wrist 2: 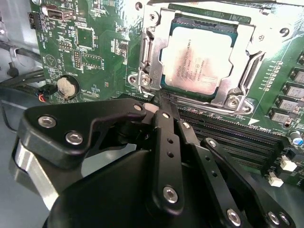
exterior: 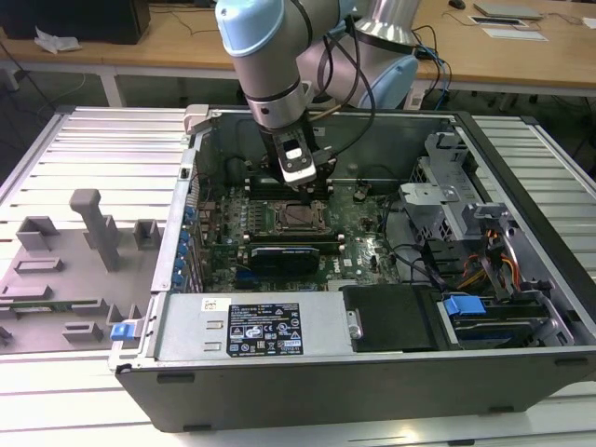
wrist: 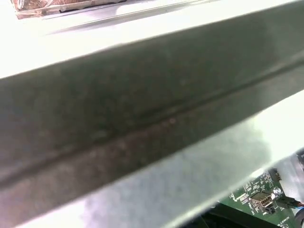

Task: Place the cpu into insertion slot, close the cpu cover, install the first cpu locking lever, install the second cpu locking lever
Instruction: 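Install the first cpu locking lever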

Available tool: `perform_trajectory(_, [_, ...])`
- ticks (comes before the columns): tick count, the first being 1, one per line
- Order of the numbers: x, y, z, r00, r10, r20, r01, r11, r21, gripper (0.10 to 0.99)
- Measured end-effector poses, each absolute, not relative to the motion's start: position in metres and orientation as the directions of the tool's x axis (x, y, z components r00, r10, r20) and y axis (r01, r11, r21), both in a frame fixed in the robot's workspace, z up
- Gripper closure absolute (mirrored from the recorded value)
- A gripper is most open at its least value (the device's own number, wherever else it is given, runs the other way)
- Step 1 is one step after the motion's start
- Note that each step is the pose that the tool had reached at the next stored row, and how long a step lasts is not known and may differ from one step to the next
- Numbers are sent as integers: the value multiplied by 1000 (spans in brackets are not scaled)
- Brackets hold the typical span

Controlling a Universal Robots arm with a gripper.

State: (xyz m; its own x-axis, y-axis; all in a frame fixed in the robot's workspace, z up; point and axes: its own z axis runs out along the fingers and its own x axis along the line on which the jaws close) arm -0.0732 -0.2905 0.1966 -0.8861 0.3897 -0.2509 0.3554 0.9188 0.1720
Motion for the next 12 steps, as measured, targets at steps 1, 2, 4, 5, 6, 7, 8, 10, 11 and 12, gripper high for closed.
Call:
perform_trajectory(1, [-73,-291,197,-886,390,-251,355,919,172,980])
perform_trajectory(2, [-73,-291,197,-886,390,-251,355,919,172,980])
perform_trajectory(4, [-72,-291,197,-886,390,-251,355,919,172,980])
perform_trajectory(5, [-72,-291,197,-886,390,-251,355,919,172,980])
perform_trajectory(6, [-72,-291,197,-886,390,-251,355,919,172,980])
perform_trajectory(7, [-71,-291,197,-886,390,-251,355,919,172,980])
perform_trajectory(8, [-70,-290,197,-886,390,-251,355,919,172,980])
perform_trajectory(10, [-69,-290,197,-886,390,-251,355,919,172,980])
perform_trajectory(11, [-68,-291,197,-886,390,-251,355,919,172,980])
perform_trajectory(12, [-68,-291,197,-886,389,-251,355,919,172,980])
